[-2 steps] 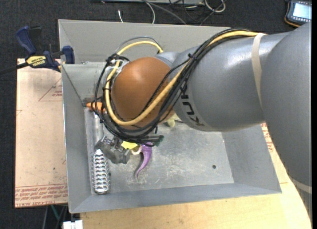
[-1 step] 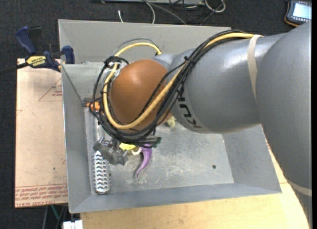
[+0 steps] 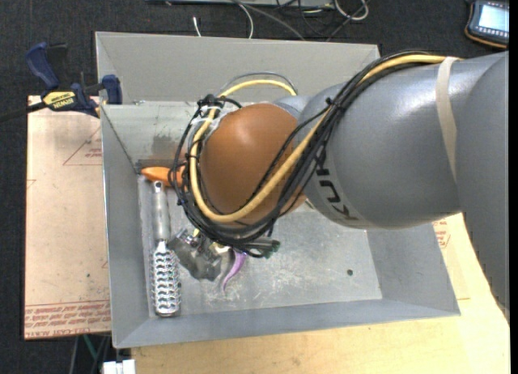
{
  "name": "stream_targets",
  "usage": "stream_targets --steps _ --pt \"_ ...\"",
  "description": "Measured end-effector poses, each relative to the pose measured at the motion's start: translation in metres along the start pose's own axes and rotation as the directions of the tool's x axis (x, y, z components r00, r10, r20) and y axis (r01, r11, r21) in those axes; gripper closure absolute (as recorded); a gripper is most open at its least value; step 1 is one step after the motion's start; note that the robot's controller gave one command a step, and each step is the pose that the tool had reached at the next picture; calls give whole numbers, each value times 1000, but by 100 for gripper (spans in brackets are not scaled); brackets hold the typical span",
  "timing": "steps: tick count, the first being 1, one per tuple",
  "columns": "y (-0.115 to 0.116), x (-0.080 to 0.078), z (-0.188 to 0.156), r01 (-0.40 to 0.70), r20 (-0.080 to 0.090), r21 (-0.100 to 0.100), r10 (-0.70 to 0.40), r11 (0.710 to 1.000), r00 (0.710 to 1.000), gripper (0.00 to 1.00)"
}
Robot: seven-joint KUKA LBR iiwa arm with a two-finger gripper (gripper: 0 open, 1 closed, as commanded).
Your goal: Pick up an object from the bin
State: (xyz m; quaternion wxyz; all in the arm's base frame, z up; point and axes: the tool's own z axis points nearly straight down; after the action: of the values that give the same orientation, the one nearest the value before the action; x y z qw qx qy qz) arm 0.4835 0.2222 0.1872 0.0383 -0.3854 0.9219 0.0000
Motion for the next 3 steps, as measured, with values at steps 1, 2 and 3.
stream_targets --steps 1,2,3 --pt "5 -8 -22 157 2 -3 -157 988 988 100" --pt "12 -26 57 282 -2 -6 -282 959 959 100" --pt "11 -25 40 271 -5 -9 -271 962 962 100"
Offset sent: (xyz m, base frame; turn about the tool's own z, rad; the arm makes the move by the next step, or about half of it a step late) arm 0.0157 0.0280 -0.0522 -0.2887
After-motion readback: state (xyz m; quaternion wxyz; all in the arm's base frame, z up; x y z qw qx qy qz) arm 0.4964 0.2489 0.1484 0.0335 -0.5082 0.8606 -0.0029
